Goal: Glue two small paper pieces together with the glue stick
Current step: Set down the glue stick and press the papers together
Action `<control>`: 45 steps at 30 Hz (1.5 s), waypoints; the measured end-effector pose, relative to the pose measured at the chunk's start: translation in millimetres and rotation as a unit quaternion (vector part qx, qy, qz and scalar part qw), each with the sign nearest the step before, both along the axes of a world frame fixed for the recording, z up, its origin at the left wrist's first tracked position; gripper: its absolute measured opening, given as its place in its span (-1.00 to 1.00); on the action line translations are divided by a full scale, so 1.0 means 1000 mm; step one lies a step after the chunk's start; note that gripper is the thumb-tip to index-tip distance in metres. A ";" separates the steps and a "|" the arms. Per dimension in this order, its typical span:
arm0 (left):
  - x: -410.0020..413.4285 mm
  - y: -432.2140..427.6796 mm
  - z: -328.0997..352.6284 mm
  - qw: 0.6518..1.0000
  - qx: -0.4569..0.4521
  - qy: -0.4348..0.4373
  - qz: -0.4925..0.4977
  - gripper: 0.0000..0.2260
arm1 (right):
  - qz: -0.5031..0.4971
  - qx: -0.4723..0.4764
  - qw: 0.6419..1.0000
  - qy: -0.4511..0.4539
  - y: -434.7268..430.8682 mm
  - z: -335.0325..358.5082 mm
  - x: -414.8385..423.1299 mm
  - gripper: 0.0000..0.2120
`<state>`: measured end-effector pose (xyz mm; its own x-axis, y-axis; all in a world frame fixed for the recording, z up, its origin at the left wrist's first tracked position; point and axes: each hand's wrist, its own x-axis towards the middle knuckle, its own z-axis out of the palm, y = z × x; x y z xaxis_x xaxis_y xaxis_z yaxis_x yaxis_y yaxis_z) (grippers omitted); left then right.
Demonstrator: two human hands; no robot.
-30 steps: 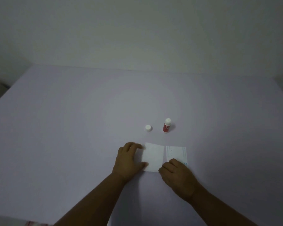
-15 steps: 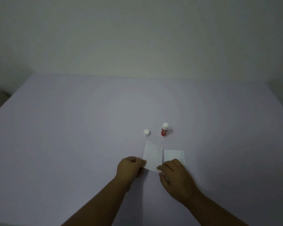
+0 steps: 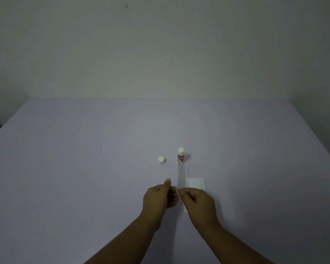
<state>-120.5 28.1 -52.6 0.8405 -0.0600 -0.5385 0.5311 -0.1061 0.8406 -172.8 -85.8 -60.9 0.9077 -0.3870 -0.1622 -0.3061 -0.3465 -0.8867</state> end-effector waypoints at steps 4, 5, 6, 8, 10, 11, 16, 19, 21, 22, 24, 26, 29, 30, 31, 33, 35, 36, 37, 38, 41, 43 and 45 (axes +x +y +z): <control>-0.009 -0.009 0.008 0.999 0.024 -0.037 -0.023 -0.48 | -0.043 0.051 0.997 0.037 -0.007 0.002 -0.001 -0.92; -0.010 -0.012 0.009 0.998 0.030 -0.043 -0.029 -0.46 | -0.049 0.056 0.997 0.037 -0.009 0.003 -0.002 -0.93; -0.012 -0.015 0.011 0.998 0.029 -0.048 -0.035 -0.44 | -0.054 0.059 0.996 0.036 -0.012 0.003 -0.003 -0.93; -0.014 -0.019 0.013 0.997 0.023 -0.056 -0.042 -0.43 | -0.060 0.055 0.996 0.035 -0.016 0.003 -0.005 -0.93; -0.016 -0.023 0.013 0.997 0.022 -0.059 -0.044 -0.43 | -0.065 0.046 0.996 0.033 -0.021 0.003 -0.007 -0.92; -0.016 -0.024 0.013 0.997 0.023 -0.057 -0.046 -0.43 | -0.066 0.042 0.996 0.030 -0.023 0.003 -0.009 -0.90; -0.017 -0.029 0.001 0.995 0.049 -0.061 -0.068 -0.62 | -0.063 0.053 0.996 0.022 -0.038 0.002 -0.016 -0.82; -0.014 -0.022 -0.012 0.994 0.070 -0.049 -0.070 -0.89 | -0.075 0.087 0.993 0.017 -0.050 0.000 -0.022 -0.86; -0.012 -0.016 -0.019 0.996 0.060 -0.014 -0.064 -0.86 | -0.080 0.115 0.990 0.024 -0.057 -0.003 -0.026 -0.88; -0.011 -0.014 -0.022 0.997 0.046 0.003 -0.062 -0.86 | -0.081 0.123 0.989 0.029 -0.060 -0.004 -0.027 -0.88; -0.010 -0.012 -0.024 0.997 0.031 0.023 -0.064 -0.90 | -0.084 0.122 0.988 0.042 -0.065 -0.009 -0.029 -0.88; -0.011 -0.012 -0.026 0.996 0.035 0.025 -0.073 -0.91 | -0.090 0.115 0.988 0.055 -0.068 -0.013 -0.031 -0.88; -0.013 -0.014 -0.029 0.994 0.058 0.014 -0.095 -0.86 | -0.090 0.089 0.989 0.077 -0.072 -0.021 -0.033 -0.86; -0.015 -0.015 -0.030 0.992 0.071 0.008 -0.106 -0.82 | -0.086 0.080 0.989 0.085 -0.073 -0.024 -0.034 -0.83; -0.016 -0.016 -0.031 0.990 0.087 0.001 -0.116 -0.79 | -0.081 0.071 0.990 0.093 -0.074 -0.026 -0.034 -0.81; -0.018 -0.019 -0.033 0.983 0.126 -0.013 -0.134 -0.77 | -0.070 0.056 0.990 0.112 -0.076 -0.030 -0.035 -0.77; -0.018 -0.022 -0.036 0.971 0.179 -0.036 -0.152 -0.74 | -0.057 0.037 0.989 0.134 -0.077 -0.034 -0.035 -0.76; -0.017 -0.024 -0.036 0.964 0.206 -0.051 -0.160 -0.70 | -0.050 0.028 0.988 0.143 -0.077 -0.035 -0.034 -0.76; -0.016 -0.026 -0.037 0.956 0.230 -0.067 -0.167 -0.66 | -0.044 0.020 0.988 0.150 -0.077 -0.036 -0.033 -0.76; -0.015 -0.027 -0.038 0.950 0.250 -0.078 -0.173 -0.62 | -0.041 0.014 0.987 0.155 -0.077 -0.037 -0.031 -0.76; -0.012 -0.029 -0.039 0.936 0.287 -0.086 -0.183 -0.60 | -0.041 0.009 0.986 0.162 -0.076 -0.040 -0.027 -0.75; -0.010 -0.030 -0.042 0.934 0.294 -0.077 -0.187 -0.62 | -0.041 0.002 0.984 0.171 -0.076 -0.041 -0.024 -0.78; -0.009 -0.030 -0.043 0.934 0.295 -0.072 -0.186 -0.63 | -0.038 -0.009 0.983 0.177 -0.076 -0.043 -0.023 -0.81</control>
<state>-129.9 -2.3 -96.0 0.8870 -0.0902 -0.4528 0.2509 -0.7290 0.6369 -195.5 -161.9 -103.6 0.7643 -0.4569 -0.4550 -0.6198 -0.3259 -0.7138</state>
